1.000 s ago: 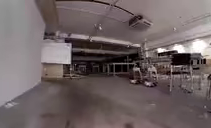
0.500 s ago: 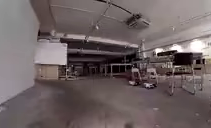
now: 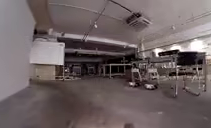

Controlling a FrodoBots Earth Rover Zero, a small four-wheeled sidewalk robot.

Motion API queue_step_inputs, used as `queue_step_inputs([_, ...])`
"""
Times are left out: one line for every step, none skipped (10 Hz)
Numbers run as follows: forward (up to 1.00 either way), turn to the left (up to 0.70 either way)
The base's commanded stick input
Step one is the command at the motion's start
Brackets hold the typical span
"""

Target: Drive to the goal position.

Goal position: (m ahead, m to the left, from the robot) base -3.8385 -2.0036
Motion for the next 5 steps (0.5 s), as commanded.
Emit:
queue_step_inputs([0.43,0.0])
queue_step_inputs([0.43,0.0])
queue_step_inputs([0.43,0.0])
queue_step_inputs([0.43,0.0])
queue_step_inputs([0.43,0.0])
